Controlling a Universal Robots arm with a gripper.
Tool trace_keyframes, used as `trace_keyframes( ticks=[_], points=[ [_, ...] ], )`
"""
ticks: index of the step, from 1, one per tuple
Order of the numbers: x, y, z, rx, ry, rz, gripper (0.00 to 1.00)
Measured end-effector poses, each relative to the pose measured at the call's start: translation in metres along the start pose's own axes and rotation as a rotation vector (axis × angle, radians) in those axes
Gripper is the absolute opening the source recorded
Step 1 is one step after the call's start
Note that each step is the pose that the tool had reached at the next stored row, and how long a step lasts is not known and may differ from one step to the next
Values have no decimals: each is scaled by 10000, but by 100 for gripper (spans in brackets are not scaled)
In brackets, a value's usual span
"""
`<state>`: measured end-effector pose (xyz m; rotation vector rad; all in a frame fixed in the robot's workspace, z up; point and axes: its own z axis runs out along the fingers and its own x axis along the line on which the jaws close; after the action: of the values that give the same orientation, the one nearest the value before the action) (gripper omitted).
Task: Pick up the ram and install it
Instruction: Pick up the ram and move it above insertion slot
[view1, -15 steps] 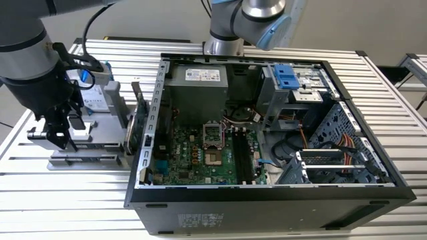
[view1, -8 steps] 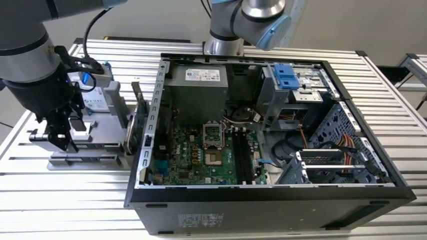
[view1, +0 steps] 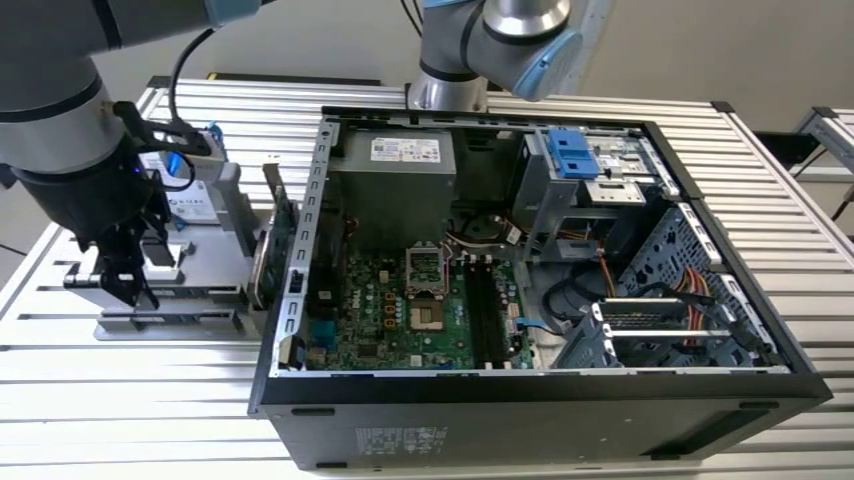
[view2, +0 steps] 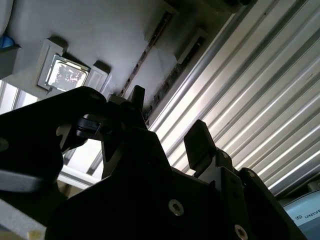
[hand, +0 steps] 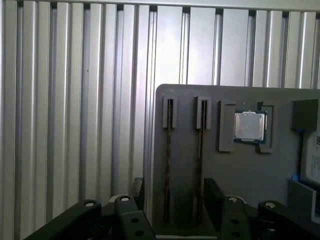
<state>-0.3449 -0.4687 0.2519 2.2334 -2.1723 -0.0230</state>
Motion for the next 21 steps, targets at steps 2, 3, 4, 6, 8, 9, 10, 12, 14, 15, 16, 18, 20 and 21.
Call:
trace_keyframes(
  ticks=[2,3,4,6,8,9,10,12,14,15,16,18,20,21],
  points=[
    [7,-1,16,-4,-1,0,100],
    [12,-1,23,-8,-2,0,100],
    [17,-1,30,-10,-2,0,100],
    [34,-1,50,-17,-2,0,100],
    [41,-1,63,-18,-3,1,100],
    [41,-1,71,-18,-2,1,100],
    [41,-1,79,-19,-2,1,100],
    [42,-2,96,-18,-2,0,100],
    [42,-3,113,-18,-2,0,100],
    [42,-3,121,-18,-2,-1,100],
    [42,-3,129,-18,-2,-1,100],
    [42,-4,145,-18,-2,0,100],
    [42,-4,161,-18,-2,0,100],
    [42,-4,169,-18,-2,0,100]
  ],
)
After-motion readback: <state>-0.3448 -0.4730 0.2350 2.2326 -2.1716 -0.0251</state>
